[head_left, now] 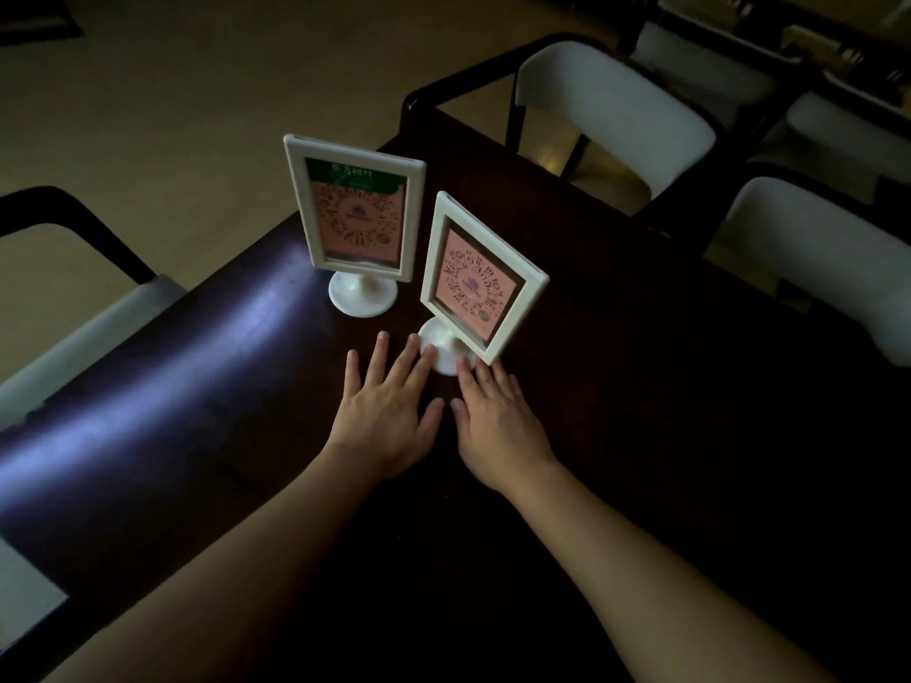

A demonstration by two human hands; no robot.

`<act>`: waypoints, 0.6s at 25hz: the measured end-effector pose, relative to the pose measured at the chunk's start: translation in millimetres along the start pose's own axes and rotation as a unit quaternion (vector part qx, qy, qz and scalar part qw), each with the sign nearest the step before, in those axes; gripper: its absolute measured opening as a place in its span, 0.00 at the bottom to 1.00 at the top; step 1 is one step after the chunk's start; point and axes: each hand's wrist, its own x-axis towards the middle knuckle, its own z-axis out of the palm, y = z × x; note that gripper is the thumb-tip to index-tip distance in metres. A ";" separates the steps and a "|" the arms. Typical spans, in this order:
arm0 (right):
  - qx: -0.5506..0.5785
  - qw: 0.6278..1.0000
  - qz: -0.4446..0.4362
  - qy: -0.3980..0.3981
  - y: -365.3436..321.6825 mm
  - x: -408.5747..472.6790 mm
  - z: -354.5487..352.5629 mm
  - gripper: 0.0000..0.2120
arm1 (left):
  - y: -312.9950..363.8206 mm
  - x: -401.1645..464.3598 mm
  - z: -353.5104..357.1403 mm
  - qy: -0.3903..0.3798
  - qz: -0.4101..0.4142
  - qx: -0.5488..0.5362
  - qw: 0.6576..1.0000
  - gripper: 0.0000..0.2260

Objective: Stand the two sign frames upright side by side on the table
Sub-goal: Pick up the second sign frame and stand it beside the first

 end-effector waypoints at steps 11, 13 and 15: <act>0.006 0.999 0.040 -0.003 -16.9 8.4 1.4 0.27 | -26.1 7.5 -9.6 -0.026 0.047 0.008 0.999 0.33; 0.004 0.999 0.047 -0.023 -16.6 8.3 -3.2 0.28 | -28.6 5.7 -14.7 -0.039 0.046 0.017 0.998 0.33; 0.007 0.998 0.052 -0.043 -16.2 3.4 -10.1 0.30 | -29.3 0.2 -21.3 -0.042 0.034 0.020 0.998 0.34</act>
